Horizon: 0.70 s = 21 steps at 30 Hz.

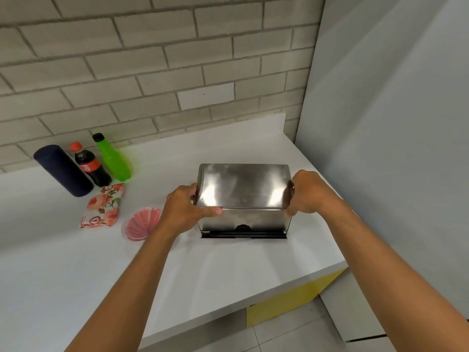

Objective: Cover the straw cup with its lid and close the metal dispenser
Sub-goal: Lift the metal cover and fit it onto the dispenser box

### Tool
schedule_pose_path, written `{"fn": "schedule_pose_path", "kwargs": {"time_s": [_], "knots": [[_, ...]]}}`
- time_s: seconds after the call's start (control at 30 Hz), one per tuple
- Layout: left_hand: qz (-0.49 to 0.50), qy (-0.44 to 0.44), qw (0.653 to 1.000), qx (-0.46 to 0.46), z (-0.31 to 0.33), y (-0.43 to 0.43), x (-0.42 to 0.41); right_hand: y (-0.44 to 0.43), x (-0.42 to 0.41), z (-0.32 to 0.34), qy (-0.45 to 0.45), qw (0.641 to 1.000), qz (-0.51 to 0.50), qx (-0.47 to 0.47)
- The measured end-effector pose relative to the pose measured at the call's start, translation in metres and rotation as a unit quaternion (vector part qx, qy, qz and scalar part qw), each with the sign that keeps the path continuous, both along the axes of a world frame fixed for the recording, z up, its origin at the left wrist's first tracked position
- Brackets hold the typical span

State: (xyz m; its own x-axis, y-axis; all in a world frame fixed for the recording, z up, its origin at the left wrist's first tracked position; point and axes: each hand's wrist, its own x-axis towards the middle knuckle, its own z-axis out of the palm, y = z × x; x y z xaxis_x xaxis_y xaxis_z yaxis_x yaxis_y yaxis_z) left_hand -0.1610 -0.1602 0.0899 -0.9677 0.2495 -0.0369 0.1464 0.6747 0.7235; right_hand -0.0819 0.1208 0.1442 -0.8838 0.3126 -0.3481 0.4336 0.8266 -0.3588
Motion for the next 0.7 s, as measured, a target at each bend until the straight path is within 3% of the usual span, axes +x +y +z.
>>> {"fn": "schedule_pose_path", "kwargs": {"time_s": [0.7], "knots": [[-0.008, -0.006, 1.0, 0.013, -0.0058, -0.0039, -0.0038, -0.0042, -0.0075, 0.0035, -0.007, 1.0, -0.008, 0.02]]}}
